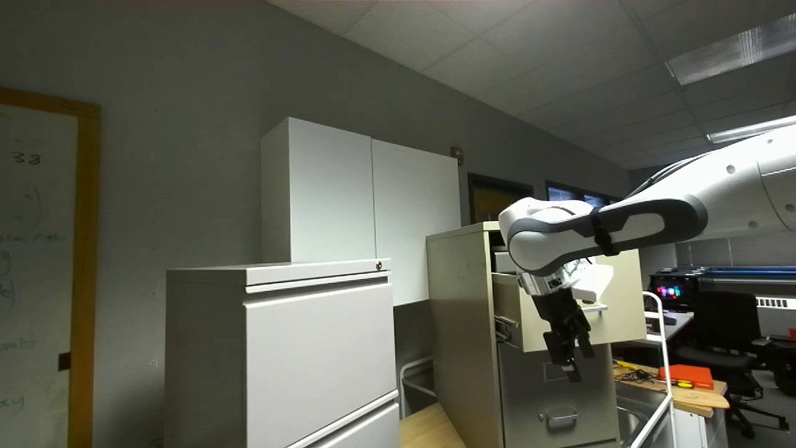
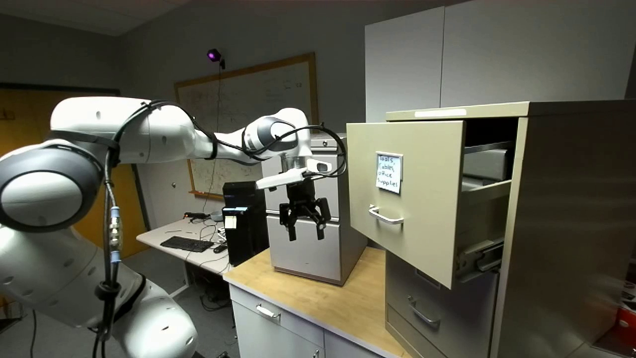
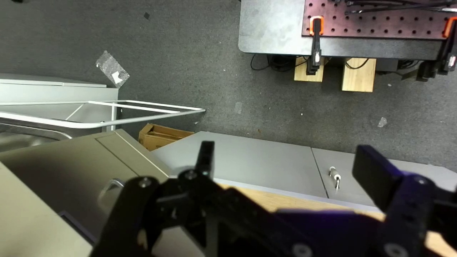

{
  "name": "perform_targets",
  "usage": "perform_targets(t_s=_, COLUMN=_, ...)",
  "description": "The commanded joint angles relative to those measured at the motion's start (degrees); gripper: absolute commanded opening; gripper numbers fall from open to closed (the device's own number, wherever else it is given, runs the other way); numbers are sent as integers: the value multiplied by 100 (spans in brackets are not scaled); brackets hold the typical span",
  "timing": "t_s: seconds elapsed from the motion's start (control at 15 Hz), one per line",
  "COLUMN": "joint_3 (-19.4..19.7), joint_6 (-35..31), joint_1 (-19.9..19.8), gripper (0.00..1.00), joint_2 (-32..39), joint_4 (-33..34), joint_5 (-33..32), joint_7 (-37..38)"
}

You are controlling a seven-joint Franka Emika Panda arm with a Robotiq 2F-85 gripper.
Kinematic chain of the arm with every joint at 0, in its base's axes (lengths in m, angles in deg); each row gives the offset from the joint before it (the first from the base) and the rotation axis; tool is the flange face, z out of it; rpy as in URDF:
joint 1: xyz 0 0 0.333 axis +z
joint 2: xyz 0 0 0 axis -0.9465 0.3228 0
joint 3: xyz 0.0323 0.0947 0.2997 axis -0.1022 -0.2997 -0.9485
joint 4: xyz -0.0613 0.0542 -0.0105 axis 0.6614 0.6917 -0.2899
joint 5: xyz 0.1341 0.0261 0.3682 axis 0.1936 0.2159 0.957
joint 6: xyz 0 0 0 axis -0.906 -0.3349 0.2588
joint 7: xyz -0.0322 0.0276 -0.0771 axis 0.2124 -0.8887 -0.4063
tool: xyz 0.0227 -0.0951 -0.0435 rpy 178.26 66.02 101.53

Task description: Close the open drawer

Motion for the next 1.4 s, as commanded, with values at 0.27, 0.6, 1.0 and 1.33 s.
perform_targets(t_s=0.27, joint_3=449, joint_6=-370, joint_1=-65, gripper=100, joint_2=-262, joint_4=61, joint_5=207, joint_7=220)
perform_targets(t_s=0.6, joint_3=821, joint_6=-1030, joint_1=-391, gripper=100, joint_2=-540, joint_4=-13, joint_5=459, joint_7=705)
perform_targets(t_s=1.0, joint_3=1115, joint_6=-1697, joint_1=-879, gripper=100, joint_2=-682, joint_4=-23, joint_5=953, joint_7=1464)
perform_targets(t_s=1.33, joint_3=1281, joint_6=-2462, joint_1=-1222, gripper=100, joint_2=-595, joint_4=-22, joint_5=1526, joint_7=2100)
